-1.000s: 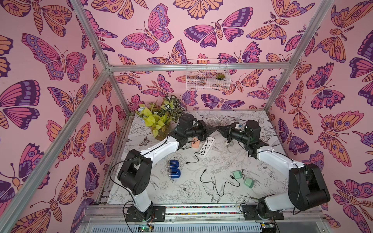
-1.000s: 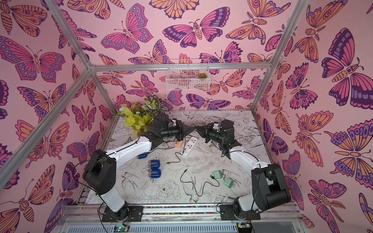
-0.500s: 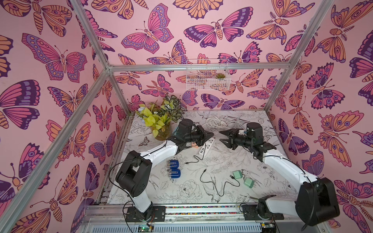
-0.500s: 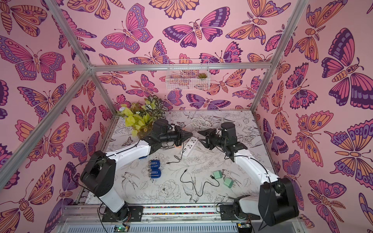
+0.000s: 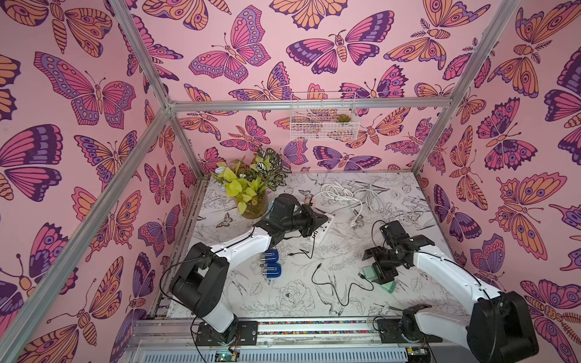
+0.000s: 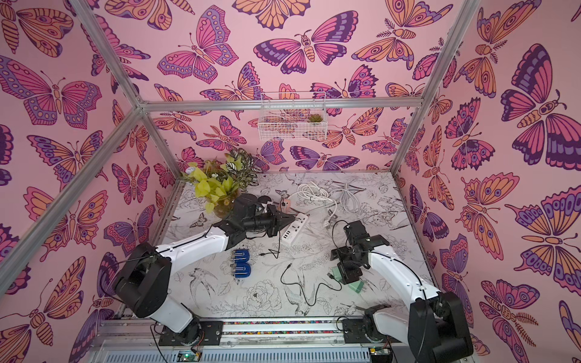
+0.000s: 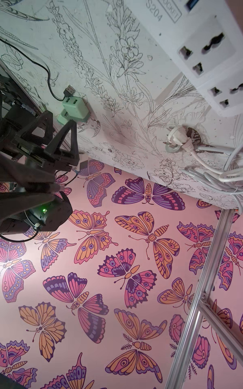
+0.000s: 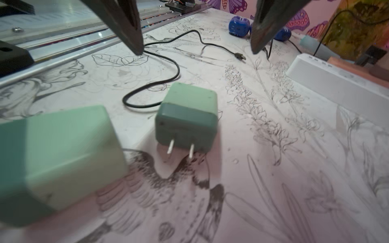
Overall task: Charge the electric shaver
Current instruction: Pick up the plug from the center of the board.
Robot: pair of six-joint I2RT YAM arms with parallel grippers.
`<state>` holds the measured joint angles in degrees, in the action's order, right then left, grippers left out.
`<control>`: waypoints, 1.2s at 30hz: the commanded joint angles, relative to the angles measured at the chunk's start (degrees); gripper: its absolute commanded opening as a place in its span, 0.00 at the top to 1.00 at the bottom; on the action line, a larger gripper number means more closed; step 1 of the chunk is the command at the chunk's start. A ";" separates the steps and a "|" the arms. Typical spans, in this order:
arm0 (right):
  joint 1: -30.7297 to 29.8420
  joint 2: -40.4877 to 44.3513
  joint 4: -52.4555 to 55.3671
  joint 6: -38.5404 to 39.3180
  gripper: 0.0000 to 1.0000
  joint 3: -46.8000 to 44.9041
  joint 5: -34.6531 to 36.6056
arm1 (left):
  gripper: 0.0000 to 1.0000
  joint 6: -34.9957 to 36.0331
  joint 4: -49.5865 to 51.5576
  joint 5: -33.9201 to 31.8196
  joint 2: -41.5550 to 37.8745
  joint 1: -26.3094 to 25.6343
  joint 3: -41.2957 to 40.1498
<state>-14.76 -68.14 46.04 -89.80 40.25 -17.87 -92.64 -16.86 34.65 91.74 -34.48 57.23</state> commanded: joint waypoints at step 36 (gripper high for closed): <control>8.35 -15.37 -10.68 2.12 0.74 -3.77 -1.21 | 1.00 1.43 1.40 -1.26 -3.26 -0.14 -1.77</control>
<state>-6.79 -82.17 38.15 -89.12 38.09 -20.75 -91.96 -15.79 34.39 89.58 -34.52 55.92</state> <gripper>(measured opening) 0.371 0.093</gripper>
